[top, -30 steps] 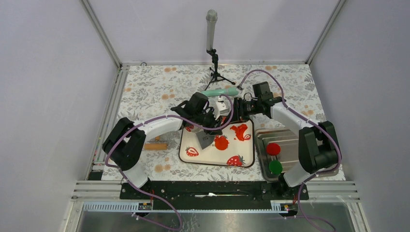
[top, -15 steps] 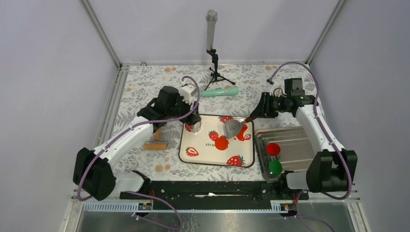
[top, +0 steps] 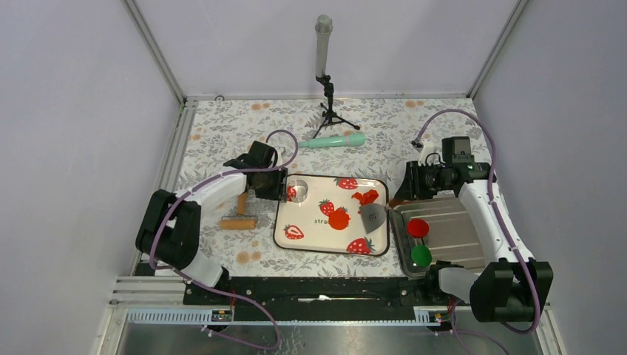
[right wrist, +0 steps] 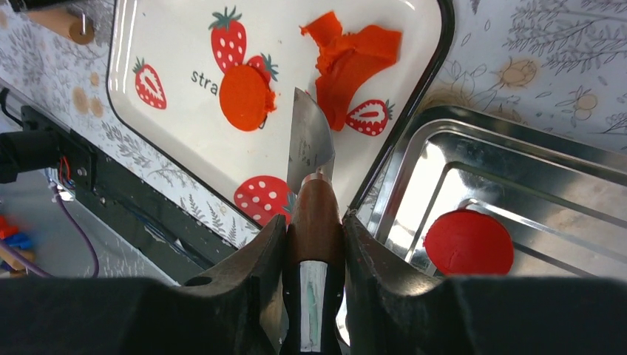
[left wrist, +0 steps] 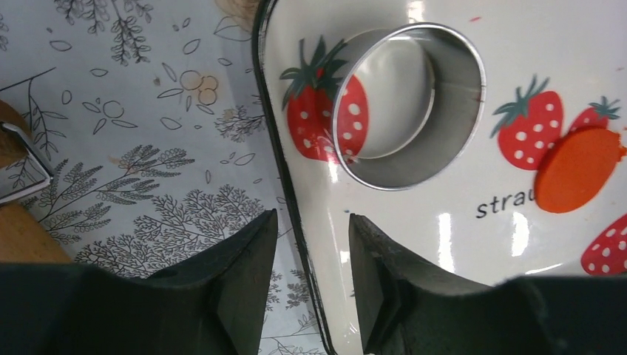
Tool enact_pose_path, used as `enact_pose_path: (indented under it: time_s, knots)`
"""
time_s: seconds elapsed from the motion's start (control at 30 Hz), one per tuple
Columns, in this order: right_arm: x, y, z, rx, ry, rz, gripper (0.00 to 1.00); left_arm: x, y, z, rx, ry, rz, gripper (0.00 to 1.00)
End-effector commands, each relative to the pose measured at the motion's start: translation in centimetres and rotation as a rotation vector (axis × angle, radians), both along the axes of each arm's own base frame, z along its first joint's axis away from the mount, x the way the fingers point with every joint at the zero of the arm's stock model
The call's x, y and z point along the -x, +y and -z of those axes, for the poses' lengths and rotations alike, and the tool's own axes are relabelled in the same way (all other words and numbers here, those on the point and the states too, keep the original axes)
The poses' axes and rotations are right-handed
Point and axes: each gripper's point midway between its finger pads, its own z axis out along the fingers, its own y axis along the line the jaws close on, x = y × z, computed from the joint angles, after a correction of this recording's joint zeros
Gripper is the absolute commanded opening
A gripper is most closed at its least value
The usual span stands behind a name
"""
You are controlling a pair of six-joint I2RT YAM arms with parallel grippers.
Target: Roll out the dumpling wrappers from the dough
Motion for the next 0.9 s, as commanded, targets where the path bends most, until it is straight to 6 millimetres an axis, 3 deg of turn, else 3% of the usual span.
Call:
enact_pose_path:
  time_s: [0.0, 0.4, 0.63, 0.87]
  knots:
    - [0.6, 0.6, 0.3, -0.033, -0.011, -0.06, 0.0, -0.8, 0.8, 0.3, -0.009, 0.008, -0.069, 0.45]
    - [-0.6, 0.1, 3.0, -0.005, 0.029, -0.014, 0.0, -0.3, 1.3, 2.5, -0.022, 0.052, -0.104, 0.37]
    - [-1.6, 0.6, 3.2, -0.042, 0.019, 0.004, 0.0, -0.3, 1.3, 3.1, -0.023, 0.082, -0.103, 0.29]
    - [-2.3, 0.5, 4.0, -0.033, 0.029, -0.002, 0.0, -0.3, 1.2, 3.2, -0.023, 0.084, -0.102, 0.28]
